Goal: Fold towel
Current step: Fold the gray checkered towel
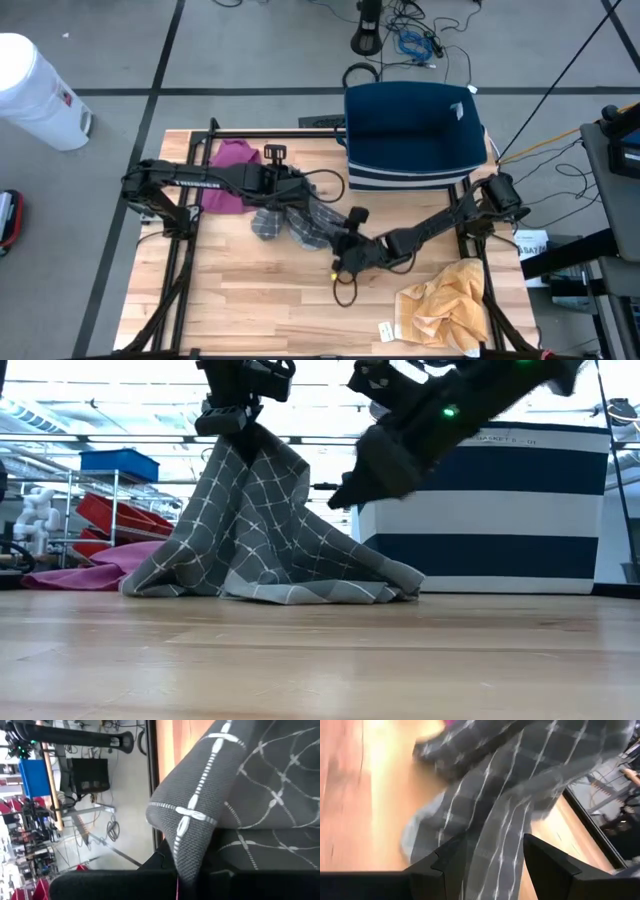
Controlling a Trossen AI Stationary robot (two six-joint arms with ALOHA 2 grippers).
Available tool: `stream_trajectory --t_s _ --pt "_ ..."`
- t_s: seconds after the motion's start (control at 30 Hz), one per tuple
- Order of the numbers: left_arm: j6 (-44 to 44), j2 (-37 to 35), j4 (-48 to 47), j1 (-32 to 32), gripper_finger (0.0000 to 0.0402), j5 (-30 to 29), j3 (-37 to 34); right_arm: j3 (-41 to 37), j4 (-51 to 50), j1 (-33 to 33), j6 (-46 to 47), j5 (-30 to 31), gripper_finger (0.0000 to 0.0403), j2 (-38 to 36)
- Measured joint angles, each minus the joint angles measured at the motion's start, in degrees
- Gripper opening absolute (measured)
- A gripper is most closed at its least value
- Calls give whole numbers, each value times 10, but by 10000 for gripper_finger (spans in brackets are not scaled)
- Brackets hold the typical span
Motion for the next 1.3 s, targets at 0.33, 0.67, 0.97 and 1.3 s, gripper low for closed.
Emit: stream_trajectory --t_s 0.33,0.67,0.97,1.3 --pt "-1 0 6 0 0 12 0 -10 -59 29 104 25 180 18" --pt "-8 0 9 0 0 23 0 -21 29 3 85 21 180 79" --pt "-10 0 9 0 0 39 0 -21 21 -17 79 58 180 101" --pt "-21 0 -6 -1 0 34 0 -21 -69 -45 34 6 13 73"
